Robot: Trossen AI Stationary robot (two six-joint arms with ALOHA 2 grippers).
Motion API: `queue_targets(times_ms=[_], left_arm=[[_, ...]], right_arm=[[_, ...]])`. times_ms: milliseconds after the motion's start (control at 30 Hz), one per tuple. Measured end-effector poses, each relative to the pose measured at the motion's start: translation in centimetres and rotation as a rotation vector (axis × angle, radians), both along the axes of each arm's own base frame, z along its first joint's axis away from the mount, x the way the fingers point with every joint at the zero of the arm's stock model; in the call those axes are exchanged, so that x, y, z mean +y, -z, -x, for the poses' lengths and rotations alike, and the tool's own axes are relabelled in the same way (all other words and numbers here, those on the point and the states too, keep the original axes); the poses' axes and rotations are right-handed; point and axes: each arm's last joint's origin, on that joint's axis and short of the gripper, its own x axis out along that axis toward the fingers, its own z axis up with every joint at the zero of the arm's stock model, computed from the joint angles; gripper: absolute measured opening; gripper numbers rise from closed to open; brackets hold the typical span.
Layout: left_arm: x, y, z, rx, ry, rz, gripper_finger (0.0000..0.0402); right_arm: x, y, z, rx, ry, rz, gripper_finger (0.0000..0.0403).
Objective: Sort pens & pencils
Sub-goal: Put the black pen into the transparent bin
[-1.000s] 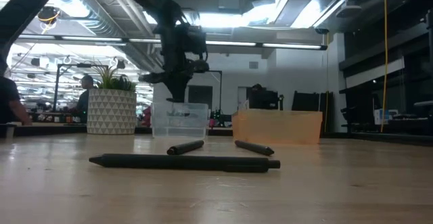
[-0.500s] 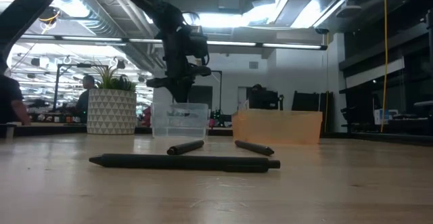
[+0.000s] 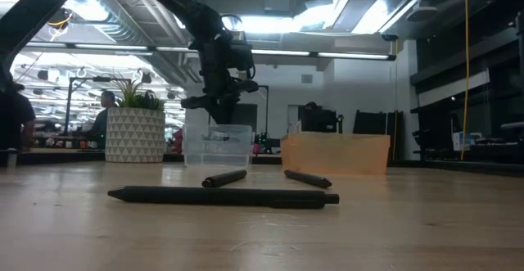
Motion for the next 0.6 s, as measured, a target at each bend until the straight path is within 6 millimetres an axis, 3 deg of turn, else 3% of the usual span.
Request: queue_targets(times_ms=[267, 600], left_arm=[[0.15, -0.12, -0.37, -0.045, 0.007, -0.01, 0.0081], [-0.6, -0.71, -0.54, -0.063, 0.072, -0.001, 0.008]], right_arm=[[0.01, 0.0, 0.0, -0.001, 0.002, -0.002, 0.0039], [0.01, 0.07, 0.08, 0.009, 0.002, -0.003, 0.0039]])
